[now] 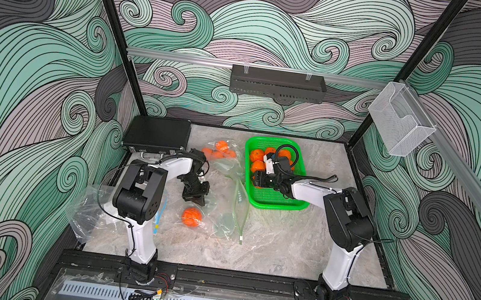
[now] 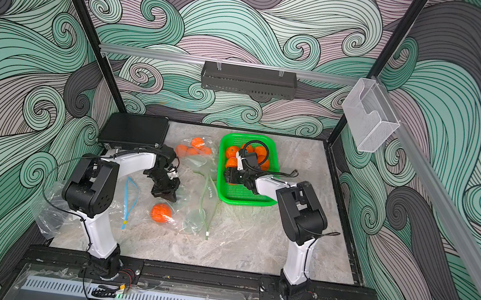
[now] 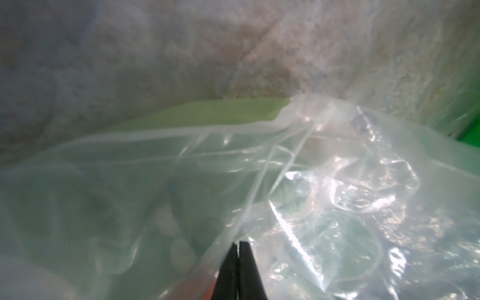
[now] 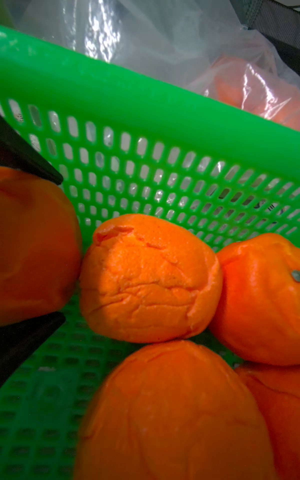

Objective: Open the zip-top bag and take out the orange
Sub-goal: Place the orange in the basket.

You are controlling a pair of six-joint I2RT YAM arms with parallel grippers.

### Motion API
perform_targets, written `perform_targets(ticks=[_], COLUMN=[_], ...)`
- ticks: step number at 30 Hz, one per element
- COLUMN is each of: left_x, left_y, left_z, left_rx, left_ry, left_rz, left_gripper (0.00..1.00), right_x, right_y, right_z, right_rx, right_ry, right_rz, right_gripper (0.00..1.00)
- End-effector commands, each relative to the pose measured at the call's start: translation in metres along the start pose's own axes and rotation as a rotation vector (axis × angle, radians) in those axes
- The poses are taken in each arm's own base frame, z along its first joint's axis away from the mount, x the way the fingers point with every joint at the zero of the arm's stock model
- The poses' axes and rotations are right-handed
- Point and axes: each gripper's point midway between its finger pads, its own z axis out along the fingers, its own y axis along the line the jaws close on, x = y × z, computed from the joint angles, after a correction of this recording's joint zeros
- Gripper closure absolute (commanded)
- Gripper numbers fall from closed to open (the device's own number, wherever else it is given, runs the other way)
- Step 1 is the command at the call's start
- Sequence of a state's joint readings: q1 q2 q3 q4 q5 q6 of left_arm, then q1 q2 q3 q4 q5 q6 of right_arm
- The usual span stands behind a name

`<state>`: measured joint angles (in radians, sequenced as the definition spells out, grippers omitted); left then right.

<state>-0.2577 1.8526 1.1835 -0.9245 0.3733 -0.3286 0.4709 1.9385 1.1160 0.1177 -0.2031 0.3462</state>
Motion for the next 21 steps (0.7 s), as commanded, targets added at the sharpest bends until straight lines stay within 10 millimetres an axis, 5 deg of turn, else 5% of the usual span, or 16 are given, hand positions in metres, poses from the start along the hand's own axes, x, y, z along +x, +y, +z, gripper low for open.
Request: perform_targets(ticks=[1, 9, 21], left_x=[0.001, 0.0, 0.0], left_y=[0.0, 0.0, -0.001], left_z=[-0.009, -0.011, -0.013], left_rx=[-0.014, -0.021, -0.02], left_ry=[-0.009, -0.016, -0.024], left_rz=[0.013, 0.016, 0.02], left_gripper=[1.0, 1.0, 0.98], right_x=[-0.015, -0.024, -0.043], right_y=[0.003, 0.006, 0.008], right_z=[0.003, -0.008, -0.068], right_rx=[-0.015, -0.017, 0.036], right_ry=[-0.042, -0.068, -0.162], right_rz=[0.034, 0.009, -0.067], right_gripper=[0.21, 0.15, 0.14])
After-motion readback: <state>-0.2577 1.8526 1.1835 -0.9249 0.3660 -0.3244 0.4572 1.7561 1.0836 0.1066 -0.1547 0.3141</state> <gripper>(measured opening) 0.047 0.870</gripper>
